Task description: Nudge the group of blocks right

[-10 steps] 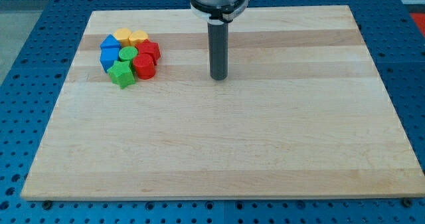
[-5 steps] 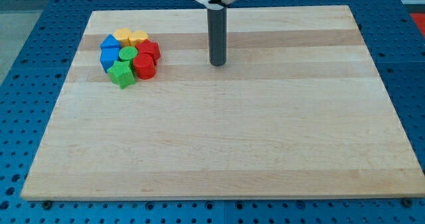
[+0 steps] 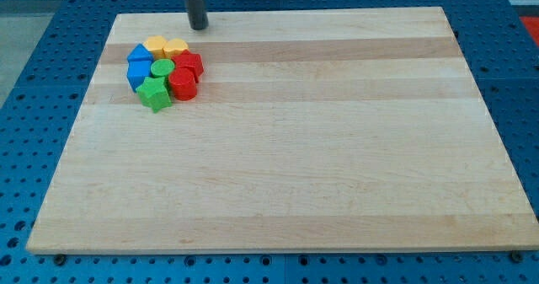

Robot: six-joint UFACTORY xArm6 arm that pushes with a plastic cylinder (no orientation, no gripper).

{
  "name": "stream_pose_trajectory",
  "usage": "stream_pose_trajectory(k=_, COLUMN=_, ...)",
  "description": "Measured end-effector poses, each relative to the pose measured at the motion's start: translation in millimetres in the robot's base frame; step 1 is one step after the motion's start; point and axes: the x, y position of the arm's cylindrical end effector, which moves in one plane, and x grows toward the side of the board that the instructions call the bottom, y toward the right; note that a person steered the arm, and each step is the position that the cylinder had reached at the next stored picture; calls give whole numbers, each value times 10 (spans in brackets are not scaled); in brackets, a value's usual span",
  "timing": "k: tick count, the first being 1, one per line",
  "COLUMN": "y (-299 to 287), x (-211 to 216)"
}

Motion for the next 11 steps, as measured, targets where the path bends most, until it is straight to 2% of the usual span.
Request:
stream_pose_trajectory(k=1, y=-201, x=-244)
stream_pose_trajectory(k=4, y=-596, x=-214)
stream_pose_trajectory(k=5, y=-1000, x=161)
stream_pose_trajectory(k=6, y=-1093, x=300)
stream_pose_trajectory(k=7, y=-1181, x=679)
stream_pose_trajectory(k=8, y=-1181, x=658)
stream_pose_trajectory(k=10, y=-855, x=1067)
stream_pose_trajectory(k=11, y=-780, x=1067)
